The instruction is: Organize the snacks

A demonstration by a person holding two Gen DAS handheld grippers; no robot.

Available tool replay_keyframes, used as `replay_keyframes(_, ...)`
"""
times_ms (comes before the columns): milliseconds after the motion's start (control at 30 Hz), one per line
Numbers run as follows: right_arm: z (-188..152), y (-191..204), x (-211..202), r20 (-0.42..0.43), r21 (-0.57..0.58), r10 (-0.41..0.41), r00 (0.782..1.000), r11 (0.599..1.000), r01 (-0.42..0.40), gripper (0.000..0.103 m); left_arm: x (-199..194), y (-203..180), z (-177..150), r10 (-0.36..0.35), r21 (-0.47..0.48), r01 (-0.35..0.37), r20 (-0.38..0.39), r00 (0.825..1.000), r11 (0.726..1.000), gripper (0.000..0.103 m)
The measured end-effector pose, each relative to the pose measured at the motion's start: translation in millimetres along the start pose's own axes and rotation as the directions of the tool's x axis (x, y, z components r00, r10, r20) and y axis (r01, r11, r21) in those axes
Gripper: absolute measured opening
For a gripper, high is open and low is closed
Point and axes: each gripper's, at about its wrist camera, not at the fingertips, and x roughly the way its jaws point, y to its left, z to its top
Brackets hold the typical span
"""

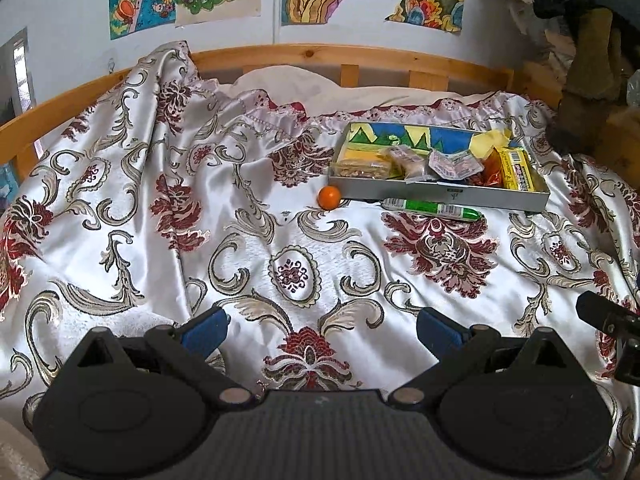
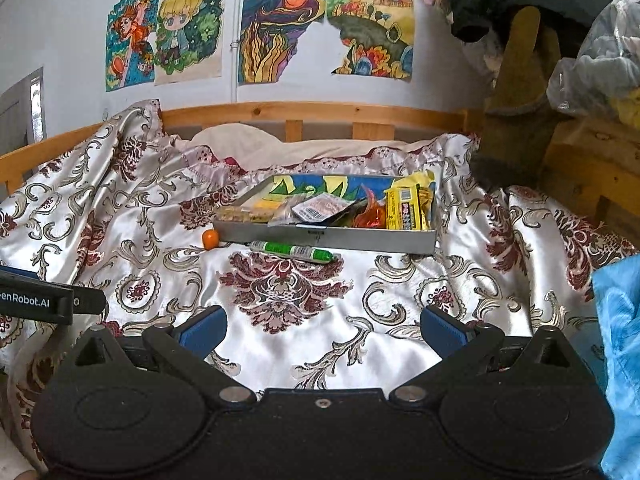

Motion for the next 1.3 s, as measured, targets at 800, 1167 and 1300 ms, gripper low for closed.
replay_keyframes(800, 7, 6, 19, -0.041, -0.008, 0.023, 0.999, 1.000, -0.023, 0.102, 18, 2, 31, 0.042, 0.030, -0.042, -0.010, 0.999, 0.999, 0.103)
replay_keyframes(1167, 28, 2, 51, -0.029, -0.073, 0.030, 0.999, 0.997, -0.032, 0.102, 54, -10, 55, 0.067, 0.137, -0.075, 0.064, 0.996, 0.988, 0.103)
replay_keyframes(1300, 32, -5, 66, -0.043, -0.064, 0.038, 0.998, 0.997, -0.041, 0.102, 73, -5, 60, 0.076, 0.143, -0.087, 0.082, 0.994, 0.986, 0.103)
